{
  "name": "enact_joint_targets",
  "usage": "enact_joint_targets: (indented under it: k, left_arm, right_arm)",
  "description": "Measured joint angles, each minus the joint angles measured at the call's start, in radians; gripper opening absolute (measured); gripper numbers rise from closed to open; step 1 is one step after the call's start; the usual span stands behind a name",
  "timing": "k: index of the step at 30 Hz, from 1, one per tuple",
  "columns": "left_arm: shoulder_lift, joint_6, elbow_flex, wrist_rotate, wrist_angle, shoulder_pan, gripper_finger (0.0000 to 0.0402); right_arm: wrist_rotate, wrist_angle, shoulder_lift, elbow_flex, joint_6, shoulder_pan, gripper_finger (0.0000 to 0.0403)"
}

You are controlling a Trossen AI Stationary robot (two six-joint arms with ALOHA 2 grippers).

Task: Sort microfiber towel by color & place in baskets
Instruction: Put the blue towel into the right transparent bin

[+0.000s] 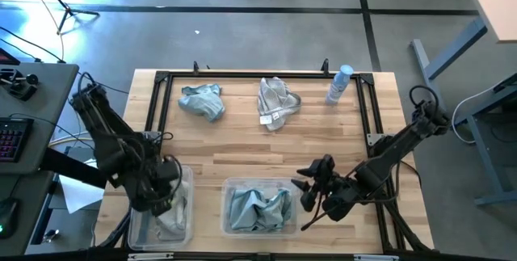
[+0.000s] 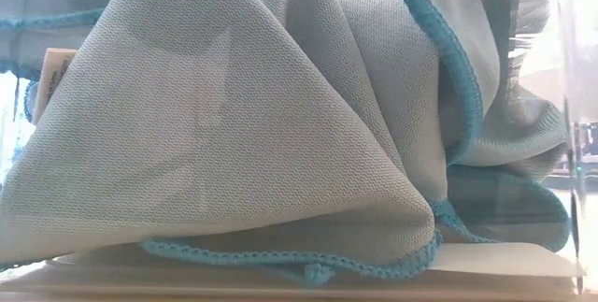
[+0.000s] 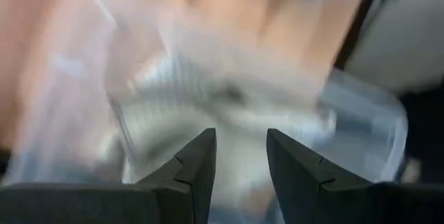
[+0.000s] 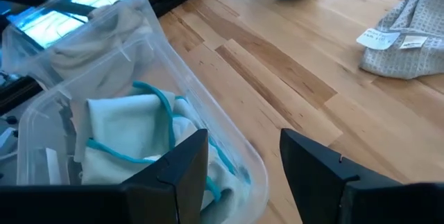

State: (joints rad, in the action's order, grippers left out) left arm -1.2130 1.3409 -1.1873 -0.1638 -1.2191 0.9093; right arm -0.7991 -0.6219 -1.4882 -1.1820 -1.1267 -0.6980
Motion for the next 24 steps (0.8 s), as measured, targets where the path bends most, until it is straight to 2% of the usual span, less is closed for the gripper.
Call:
enact_joint_targets:
  k: [4, 7, 11, 14, 17, 20, 24]
  left_arm:
    - [0.038, 0.012, 0.000, -0.186, 0.001, -0.069, 0.0115]
    - [0.062, -0.059, 0.000, -0.233, 0.001, -0.163, 0.0115]
    - [0.070, -0.286, 0.000, -0.230, 0.005, -0.313, 0.0100]
    - [0.069, -0.472, 0.004, -0.225, 0.010, -0.430, 0.0059]
    - [0.073, -0.649, 0.028, -0.217, 0.028, -0.541, 0.0011]
    - [0.095, -0.823, 0.068, -0.193, 0.091, -0.655, 0.0010]
    - [0.140, -1.065, 0.157, -0.066, 0.232, -0.839, 0.0002]
  right_arm:
    - [0.026, -0.016, 0.014, 0.000, -0.002, 0.029, 0.0155]
    - [0.079, -0.038, 0.016, 0.000, 0.005, 0.075, 0.0119]
    - [0.150, -0.084, 0.016, 0.000, 0.017, 0.148, 0.0054]
    - [0.177, -0.087, 0.016, 0.000, 0.077, 0.201, 0.0009]
    - [0.195, -0.086, 0.016, 0.000, 0.110, 0.255, 0.0016]
    - [0.238, -0.093, 0.016, 0.000, 0.139, 0.315, 0.0021]
    - [0.262, -0.095, 0.016, 0.000, 0.162, 0.399, 0.0005]
